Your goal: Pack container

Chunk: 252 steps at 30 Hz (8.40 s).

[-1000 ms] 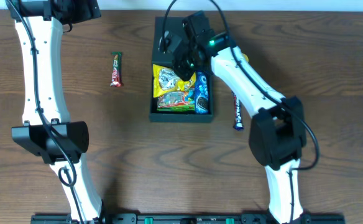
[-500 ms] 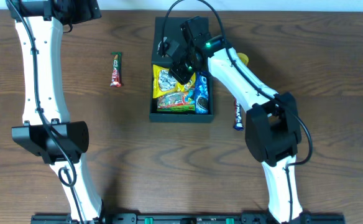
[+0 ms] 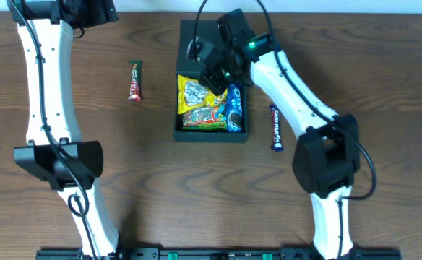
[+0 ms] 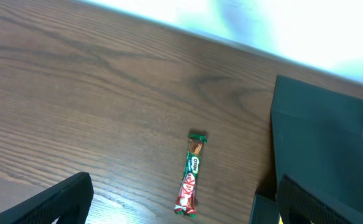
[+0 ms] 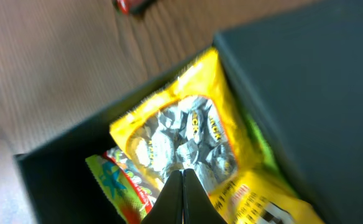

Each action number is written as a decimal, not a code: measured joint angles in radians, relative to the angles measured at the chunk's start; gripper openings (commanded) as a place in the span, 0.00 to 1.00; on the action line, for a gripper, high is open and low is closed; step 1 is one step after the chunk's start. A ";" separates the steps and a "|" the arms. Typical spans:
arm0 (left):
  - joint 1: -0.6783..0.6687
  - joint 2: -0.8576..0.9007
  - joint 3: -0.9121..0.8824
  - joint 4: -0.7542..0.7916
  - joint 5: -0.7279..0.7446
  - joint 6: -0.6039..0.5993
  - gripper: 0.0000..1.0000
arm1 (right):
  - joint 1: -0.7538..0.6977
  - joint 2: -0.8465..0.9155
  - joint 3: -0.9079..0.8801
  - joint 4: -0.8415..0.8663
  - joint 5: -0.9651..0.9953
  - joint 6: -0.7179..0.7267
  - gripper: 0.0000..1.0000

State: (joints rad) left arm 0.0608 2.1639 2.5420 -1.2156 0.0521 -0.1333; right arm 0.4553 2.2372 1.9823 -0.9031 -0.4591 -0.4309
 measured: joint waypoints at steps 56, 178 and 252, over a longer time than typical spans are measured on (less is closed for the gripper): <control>-0.003 0.000 0.000 0.000 0.023 0.000 0.95 | -0.299 0.141 0.062 -0.106 0.435 1.191 0.96; -0.071 0.001 -0.868 0.539 0.045 0.269 0.86 | -0.234 0.159 0.751 -0.611 0.177 0.315 0.99; -0.700 0.026 -0.354 -0.004 0.079 -0.416 0.06 | -0.583 0.159 0.751 -0.573 0.325 0.585 0.99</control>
State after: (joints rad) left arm -0.6392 2.1895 2.1876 -1.2198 0.1314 -0.5491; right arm -0.1276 2.3962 2.7331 -1.4765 -0.1337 0.1539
